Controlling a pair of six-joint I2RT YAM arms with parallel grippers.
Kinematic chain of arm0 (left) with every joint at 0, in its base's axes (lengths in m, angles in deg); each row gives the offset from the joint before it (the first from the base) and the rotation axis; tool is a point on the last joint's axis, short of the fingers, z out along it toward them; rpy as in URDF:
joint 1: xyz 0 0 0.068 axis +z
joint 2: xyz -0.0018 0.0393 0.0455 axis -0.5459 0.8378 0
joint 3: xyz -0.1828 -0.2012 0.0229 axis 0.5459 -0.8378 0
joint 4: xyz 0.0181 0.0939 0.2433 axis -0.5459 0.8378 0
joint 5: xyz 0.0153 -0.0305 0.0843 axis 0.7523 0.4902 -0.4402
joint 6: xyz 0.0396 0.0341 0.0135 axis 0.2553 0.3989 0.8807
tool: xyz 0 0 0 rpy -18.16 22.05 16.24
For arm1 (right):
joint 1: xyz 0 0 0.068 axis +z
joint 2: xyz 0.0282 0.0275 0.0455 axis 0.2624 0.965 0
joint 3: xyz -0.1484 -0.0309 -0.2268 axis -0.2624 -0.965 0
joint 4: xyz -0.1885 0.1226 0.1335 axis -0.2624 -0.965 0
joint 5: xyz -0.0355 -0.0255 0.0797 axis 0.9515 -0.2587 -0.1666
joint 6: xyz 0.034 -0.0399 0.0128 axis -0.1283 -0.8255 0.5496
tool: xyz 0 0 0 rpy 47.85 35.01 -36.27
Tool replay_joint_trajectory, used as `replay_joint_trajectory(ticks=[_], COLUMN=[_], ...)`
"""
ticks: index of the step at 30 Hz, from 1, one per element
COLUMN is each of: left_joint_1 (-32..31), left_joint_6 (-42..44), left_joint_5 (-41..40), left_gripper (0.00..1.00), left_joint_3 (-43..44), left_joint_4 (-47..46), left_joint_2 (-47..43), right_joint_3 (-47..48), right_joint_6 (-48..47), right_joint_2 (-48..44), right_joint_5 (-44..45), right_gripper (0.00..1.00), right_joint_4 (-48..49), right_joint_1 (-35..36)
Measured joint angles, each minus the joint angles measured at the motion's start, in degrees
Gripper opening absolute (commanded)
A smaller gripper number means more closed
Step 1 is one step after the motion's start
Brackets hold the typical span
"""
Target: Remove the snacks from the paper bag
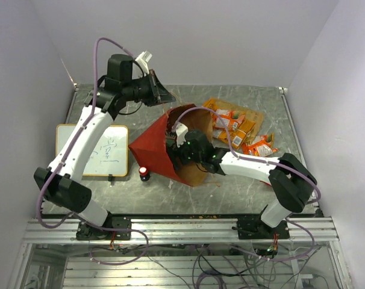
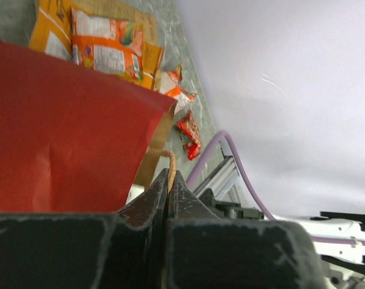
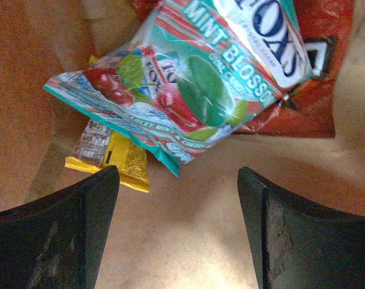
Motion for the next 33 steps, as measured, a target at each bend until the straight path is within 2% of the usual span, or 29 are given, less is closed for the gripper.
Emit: replay_joint_trajectory(ticks=[7, 13, 22, 25, 29, 33], left_joint_1=[0.3, 0.3, -0.4, -1.5, -2.5, -2.6], left_joint_6=[6.8, 7.1, 4.3, 5.2, 5.6, 5.4], left_joint_5=[-0.5, 0.0, 1.9, 2.0, 1.4, 0.4], left_gripper=[0.07, 0.07, 0.07, 0.07, 0.07, 0.07], left_joint_3=[12.7, 22.3, 24.3, 20.7, 8.5, 0.2], left_joint_4=[1.1, -0.6, -7.1, -7.5, -6.8, -6.4], left_joint_2=[10.2, 19.0, 21.5, 19.0, 10.2, 2.3], right_joint_3=[2.7, 15.0, 10.1, 9.8, 9.4, 8.2], right_joint_6=[-5.6, -7.2, -5.7, -4.9, -3.9, -3.9], right_joint_2=[2.5, 4.7, 3.8, 4.7, 4.7, 4.7], right_joint_5=[-4.3, -8.0, -11.3, -11.0, -8.7, -5.2], right_gripper=[0.81, 0.81, 0.81, 0.81, 0.82, 0.82], right_joint_4=[2.4, -3.0, -2.9, -2.8, -2.3, -1.8], right_joint_1=[-0.2, -1.4, -1.5, -1.5, -1.4, -1.5])
